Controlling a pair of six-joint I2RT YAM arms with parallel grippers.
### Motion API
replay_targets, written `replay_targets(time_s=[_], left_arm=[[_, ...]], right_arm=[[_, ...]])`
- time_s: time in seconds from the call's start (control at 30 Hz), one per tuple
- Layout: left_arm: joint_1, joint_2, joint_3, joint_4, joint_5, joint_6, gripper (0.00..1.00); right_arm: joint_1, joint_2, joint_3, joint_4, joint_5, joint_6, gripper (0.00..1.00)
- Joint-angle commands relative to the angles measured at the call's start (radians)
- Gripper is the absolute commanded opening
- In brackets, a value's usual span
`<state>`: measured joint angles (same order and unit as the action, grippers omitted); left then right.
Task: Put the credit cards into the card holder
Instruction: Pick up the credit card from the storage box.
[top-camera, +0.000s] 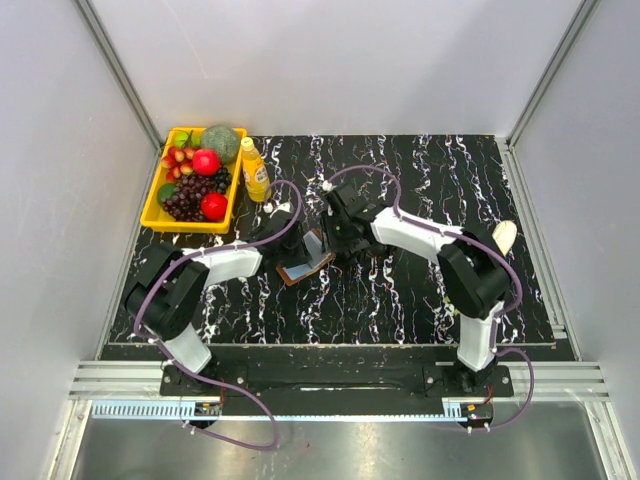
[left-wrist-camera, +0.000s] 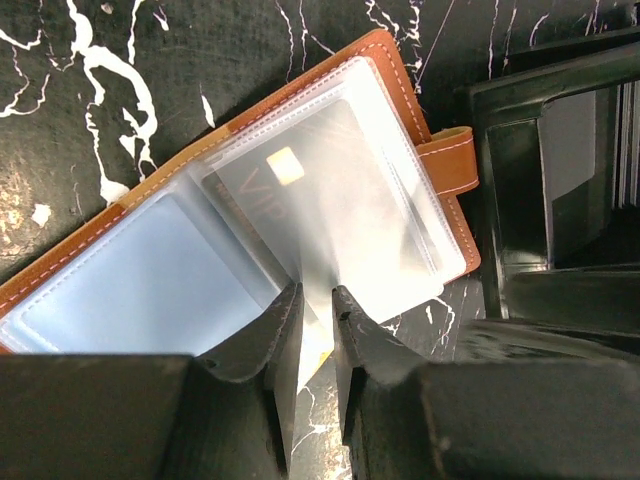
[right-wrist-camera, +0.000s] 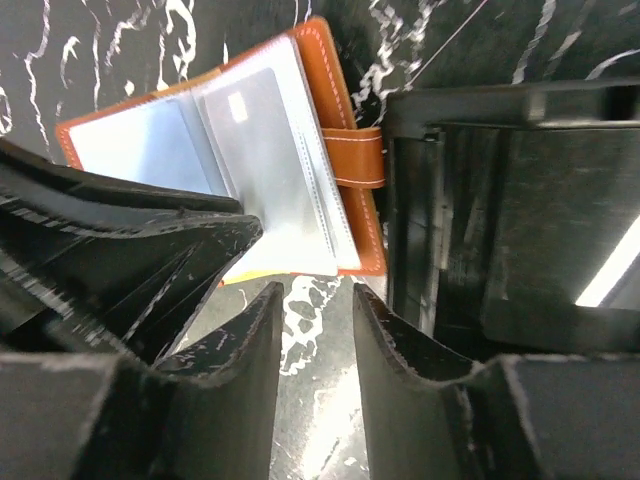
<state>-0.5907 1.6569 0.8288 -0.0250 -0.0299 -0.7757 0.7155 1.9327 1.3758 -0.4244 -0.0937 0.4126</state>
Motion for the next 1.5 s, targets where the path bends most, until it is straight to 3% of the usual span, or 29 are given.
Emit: replay_targets(time_s=[0.0,0.17,0.37,0.4,0.57,0.8,1.13,1.27,1.47], left_arm=[[-0.001,0.009,0.007,0.057,0.012,0.003,0.23],[-0.001,-0.019,-0.010,0.053,-0.002,0.012,0.23],[-0.001,-0.089,-0.043,0.074,-0.013,0.015,0.24],[-0.001,-0.101,-0.043,0.066,-0.013,0.018,0.25],[0.000,-0.126,-0.036,0.036,-0.030,0.036,0.26],[0.003,-0.138,-0.051,0.040,-0.013,0.029,0.25],[0.006,-0.148,-0.074,0.059,0.001,0.024,0.25],[0.006,-0.140,-0.072,0.062,0.007,0.023,0.25],[0.008,-0.140,-0.073,0.065,0.008,0.021,0.25]], right_arm=[[-0.002,-0.158,0.052,-0.014,0.175,-0.070,0.43],[-0.082,-0.164,0.086,-0.111,0.245,-0.101,0.49],[-0.149,-0.106,0.080,-0.160,0.203,-0.164,0.54],[-0.149,-0.095,0.077,-0.160,0.203,-0.175,0.60],[-0.151,-0.011,0.127,-0.171,0.166,-0.218,0.68],[-0.149,0.109,0.256,-0.247,0.175,-0.241,0.75],[-0.105,0.173,0.243,-0.272,0.222,-0.279,0.82],[-0.093,0.216,0.264,-0.312,0.278,-0.256,0.77],[-0.091,0.175,0.233,-0.274,0.242,-0.242,0.53]])
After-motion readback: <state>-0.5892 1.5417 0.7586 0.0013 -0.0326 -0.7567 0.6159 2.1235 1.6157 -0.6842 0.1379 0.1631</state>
